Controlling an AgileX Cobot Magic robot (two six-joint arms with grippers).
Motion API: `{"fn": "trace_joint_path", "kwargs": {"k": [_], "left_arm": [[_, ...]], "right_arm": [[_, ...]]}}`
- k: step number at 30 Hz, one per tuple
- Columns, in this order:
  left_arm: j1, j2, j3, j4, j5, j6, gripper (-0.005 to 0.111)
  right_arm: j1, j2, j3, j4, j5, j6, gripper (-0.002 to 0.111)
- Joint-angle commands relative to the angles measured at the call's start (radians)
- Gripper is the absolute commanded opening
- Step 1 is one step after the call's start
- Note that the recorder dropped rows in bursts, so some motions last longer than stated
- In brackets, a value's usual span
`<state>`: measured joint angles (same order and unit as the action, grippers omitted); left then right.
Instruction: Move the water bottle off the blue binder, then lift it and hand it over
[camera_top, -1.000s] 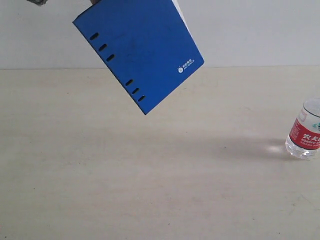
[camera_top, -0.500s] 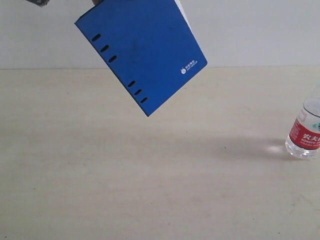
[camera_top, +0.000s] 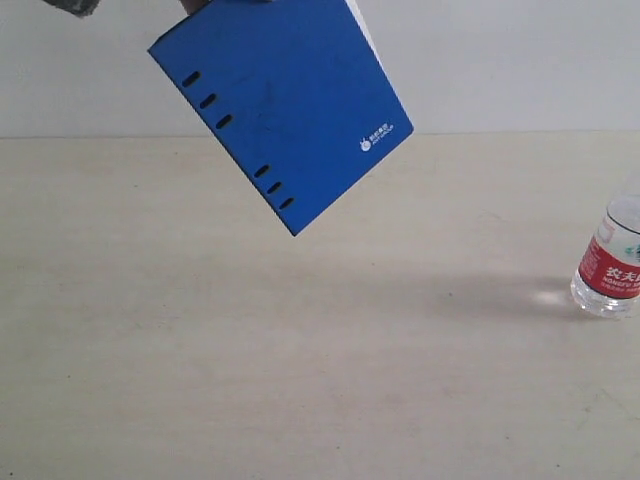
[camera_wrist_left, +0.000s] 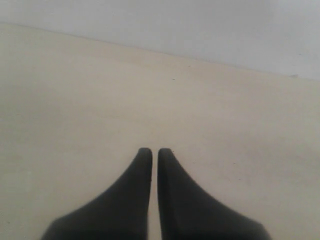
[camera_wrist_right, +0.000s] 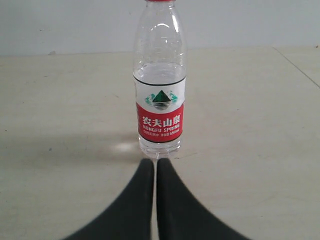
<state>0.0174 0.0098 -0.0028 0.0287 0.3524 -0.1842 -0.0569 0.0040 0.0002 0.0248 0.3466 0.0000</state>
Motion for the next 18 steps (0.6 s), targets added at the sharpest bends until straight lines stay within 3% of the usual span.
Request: {"fn": "trace_joint_path", "kwargs": {"k": [1,18], "left_arm": [[0.043,-0.010,0.003,-0.029,0.011,0.085,0.004],[0.043,-0.010,0.003,-0.047,0.007,0.088,0.004]], "right_arm": [[-0.003,-0.004,0.000,-0.003,-0.004,0.000,0.000],[-0.003,-0.004,0.000,-0.003,0.001,0.000,0.000]]}}
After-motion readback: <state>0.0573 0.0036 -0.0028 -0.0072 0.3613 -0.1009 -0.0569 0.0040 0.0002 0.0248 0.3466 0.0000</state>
